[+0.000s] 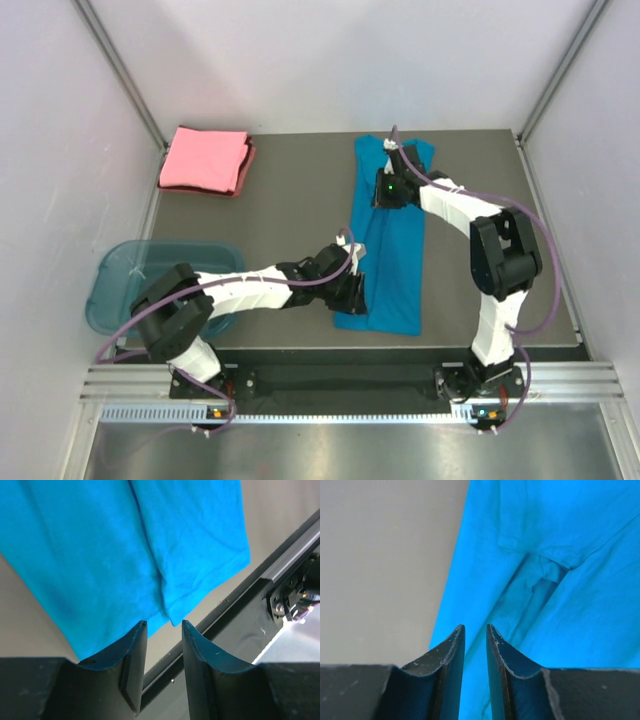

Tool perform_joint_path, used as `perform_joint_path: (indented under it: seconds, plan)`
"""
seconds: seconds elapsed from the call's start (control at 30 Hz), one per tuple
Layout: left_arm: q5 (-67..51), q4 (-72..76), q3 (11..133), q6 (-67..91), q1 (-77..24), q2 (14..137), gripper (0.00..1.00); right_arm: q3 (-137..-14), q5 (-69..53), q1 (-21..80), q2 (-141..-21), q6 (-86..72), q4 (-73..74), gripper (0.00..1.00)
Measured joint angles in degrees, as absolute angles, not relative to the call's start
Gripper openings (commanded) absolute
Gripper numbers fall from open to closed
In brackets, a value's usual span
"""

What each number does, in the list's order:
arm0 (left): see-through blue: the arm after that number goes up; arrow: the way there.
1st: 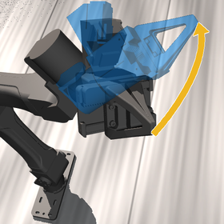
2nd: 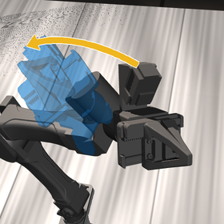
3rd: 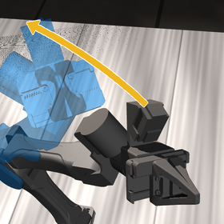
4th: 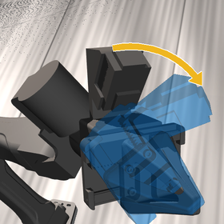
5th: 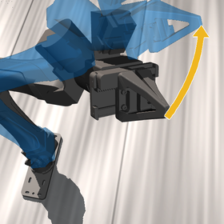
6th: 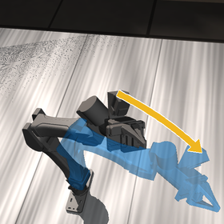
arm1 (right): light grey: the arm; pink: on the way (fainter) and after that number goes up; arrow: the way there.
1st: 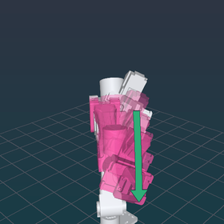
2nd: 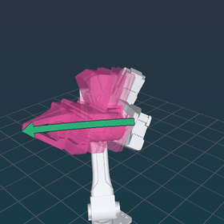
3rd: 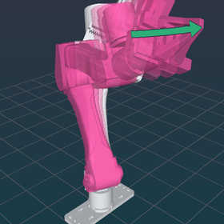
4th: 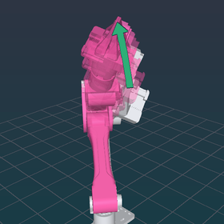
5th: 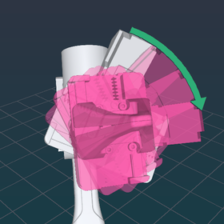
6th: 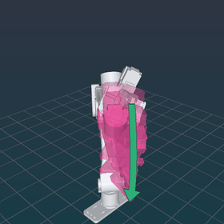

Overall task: Fold and stack the t-shirts
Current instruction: Fold the tshirt

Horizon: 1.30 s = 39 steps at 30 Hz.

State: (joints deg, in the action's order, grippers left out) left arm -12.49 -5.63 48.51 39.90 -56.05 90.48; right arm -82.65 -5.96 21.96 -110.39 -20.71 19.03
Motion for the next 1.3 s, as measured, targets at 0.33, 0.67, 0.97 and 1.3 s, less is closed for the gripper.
perform_joint_path:
  seconds: [0.33, 0.67, 0.97, 1.3]
  plan:
    - [-11.46, -3.40, 48.07, 40.69, -57.89, 90.65, 0.38, -82.61, -2.15, 21.85, -112.68, -19.49, 20.36, 0.26]
    - [-11.42, -3.01, 48.05, 40.93, -58.46, 93.06, 0.37, -82.63, 0.51, 21.23, -116.03, -19.53, 21.56, 0.26]
    - [-11.46, -2.96, 48.05, 41.32, -58.61, 94.67, 0.36, -82.94, 0.38, 20.84, -117.19, -19.68, 22.09, 0.26]
    - [-11.49, -2.02, 48.05, 41.89, -59.13, 95.64, 0.35, -82.91, 0.32, 20.82, -117.19, -21.06, 21.26, 0.22]
